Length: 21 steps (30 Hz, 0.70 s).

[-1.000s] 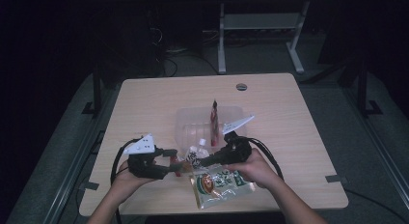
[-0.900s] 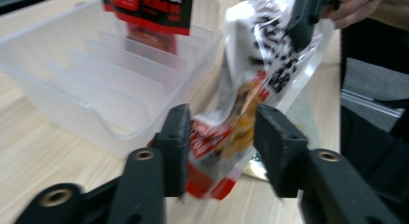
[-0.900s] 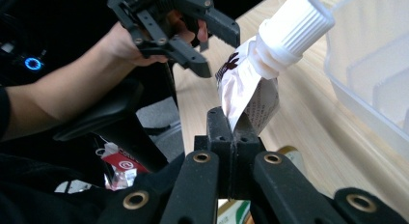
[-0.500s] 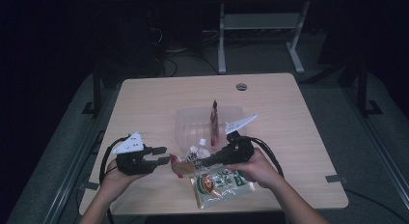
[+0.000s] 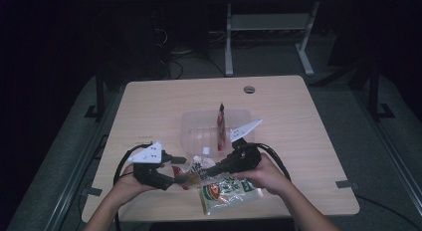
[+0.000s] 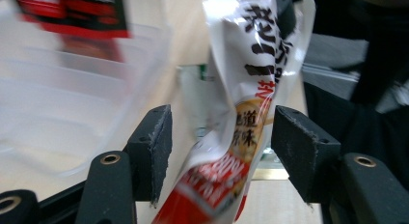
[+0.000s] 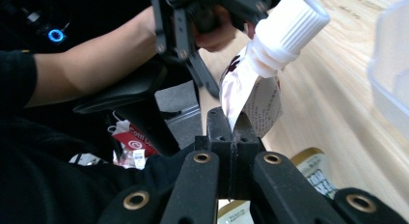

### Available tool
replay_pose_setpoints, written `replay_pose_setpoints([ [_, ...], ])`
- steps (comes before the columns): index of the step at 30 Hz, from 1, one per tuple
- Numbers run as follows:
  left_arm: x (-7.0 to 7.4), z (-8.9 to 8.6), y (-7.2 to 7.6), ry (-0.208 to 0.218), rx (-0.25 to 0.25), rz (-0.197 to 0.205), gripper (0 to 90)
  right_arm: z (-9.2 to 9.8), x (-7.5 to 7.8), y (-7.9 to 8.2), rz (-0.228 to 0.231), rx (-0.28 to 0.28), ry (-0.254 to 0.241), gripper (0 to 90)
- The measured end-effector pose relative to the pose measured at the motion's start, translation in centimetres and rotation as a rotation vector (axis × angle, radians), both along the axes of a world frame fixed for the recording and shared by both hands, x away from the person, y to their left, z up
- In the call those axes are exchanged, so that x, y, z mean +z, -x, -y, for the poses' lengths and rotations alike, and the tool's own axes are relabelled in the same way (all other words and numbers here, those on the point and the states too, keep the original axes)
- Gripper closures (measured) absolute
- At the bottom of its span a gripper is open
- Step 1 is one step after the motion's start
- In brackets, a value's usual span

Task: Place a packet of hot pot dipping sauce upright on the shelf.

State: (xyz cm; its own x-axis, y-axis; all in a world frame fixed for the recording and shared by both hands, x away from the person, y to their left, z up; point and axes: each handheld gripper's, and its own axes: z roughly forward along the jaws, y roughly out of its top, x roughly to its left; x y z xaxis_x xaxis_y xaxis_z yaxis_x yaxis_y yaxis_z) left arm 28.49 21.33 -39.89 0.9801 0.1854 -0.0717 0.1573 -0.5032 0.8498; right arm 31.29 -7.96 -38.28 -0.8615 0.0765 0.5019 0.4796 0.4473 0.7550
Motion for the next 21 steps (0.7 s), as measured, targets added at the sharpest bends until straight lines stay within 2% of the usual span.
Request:
replay_pose_setpoints([
  [2, -0.3, 0.6, 0.0, -0.028, -0.024, -0.007, 45.4, -0.1, 0.1, 0.1, 0.014, 0.009, -0.012, 90.0],
  [4, -0.5, 0.9, -0.1, -0.042, -0.039, -0.034, 52.1, -0.1, 0.2, 0.1, 0.001, 0.020, -0.018, 90.0],
  [5, -0.5, 0.9, -0.1, -0.042, -0.039, -0.034, 57.2, -0.1, 0.2, 0.1, 0.003, 0.028, -0.017, 90.0],
  [8, -0.5, 0.5, -0.1, -0.027, -0.039, -0.059, 63.1, -0.1, 0.2, 0.2, 0.022, 0.018, -0.004, 90.0],
  [10, -0.5, 0.4, -0.1, -0.020, -0.051, -0.056, 69.6, -0.1, 0.2, 0.2, 0.013, 0.015, -0.005, 90.0],
  [12, -0.3, 0.3, -0.1, -0.011, -0.046, -0.062, 72.1, -0.1, 0.2, 0.2, 0.015, 0.014, -0.008, 90.0],
  [14, -0.3, 0.1, -0.2, 0.008, -0.059, -0.086, 74.8, 0.0, 0.2, 0.2, 0.029, 0.013, -0.003, 90.0],
  [21, -0.2, -0.6, -0.4, 0.058, -0.050, -0.116, 74.3, 0.1, 0.3, 0.2, 0.036, 0.008, -0.003, 90.0],
])
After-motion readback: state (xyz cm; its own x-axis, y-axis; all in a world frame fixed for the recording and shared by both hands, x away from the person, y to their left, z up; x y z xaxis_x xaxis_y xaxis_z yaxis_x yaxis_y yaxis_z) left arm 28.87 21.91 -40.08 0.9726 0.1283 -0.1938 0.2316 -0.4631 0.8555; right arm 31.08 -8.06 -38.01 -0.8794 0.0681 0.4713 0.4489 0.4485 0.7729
